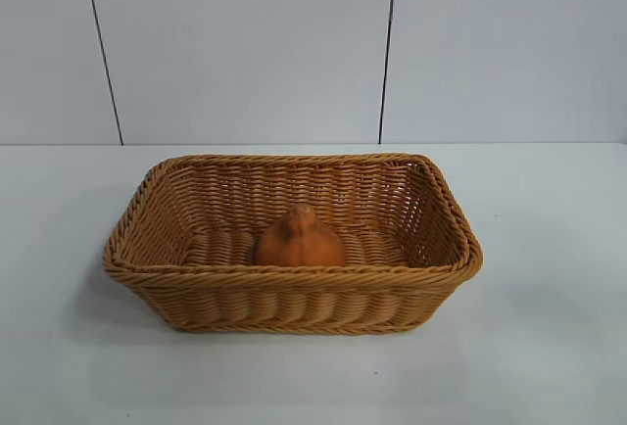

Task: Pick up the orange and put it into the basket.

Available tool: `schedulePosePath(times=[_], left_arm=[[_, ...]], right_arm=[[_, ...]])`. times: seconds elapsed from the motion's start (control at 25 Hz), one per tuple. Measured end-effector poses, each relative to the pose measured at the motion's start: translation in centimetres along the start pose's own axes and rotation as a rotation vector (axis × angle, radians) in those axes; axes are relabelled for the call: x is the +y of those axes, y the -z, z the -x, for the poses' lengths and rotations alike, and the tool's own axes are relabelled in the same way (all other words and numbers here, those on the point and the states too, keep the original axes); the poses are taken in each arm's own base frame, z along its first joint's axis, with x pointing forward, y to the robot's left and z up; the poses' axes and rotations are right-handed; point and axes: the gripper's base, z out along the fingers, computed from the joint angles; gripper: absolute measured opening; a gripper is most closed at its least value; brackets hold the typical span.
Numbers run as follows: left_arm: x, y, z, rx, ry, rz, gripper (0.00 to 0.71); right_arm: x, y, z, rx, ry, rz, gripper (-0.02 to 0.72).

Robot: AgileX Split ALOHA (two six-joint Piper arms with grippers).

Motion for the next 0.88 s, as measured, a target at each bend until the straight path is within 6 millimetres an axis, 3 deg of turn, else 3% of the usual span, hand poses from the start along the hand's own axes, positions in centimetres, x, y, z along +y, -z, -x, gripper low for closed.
schedulePosePath(times=[0.24, 0.56, 0.88], left_arm=[[0.0, 0.0, 0.0, 0.0, 0.0, 0.0, 0.666], [0.0, 0.0, 0.0, 0.0, 0.0, 0.0, 0.666], [0.0, 0.0, 0.0, 0.0, 0.001, -0.002, 0.666]], right_arm=[[0.0, 1.2, -0.7, -0.089, -0.003, 0.01, 0.694], [-0.2, 4.1, -3.1, -0.324, -0.004, 0.024, 0.694], [-0.2, 4.3, -3.3, -0.338, 0.001, 0.031, 0.694]])
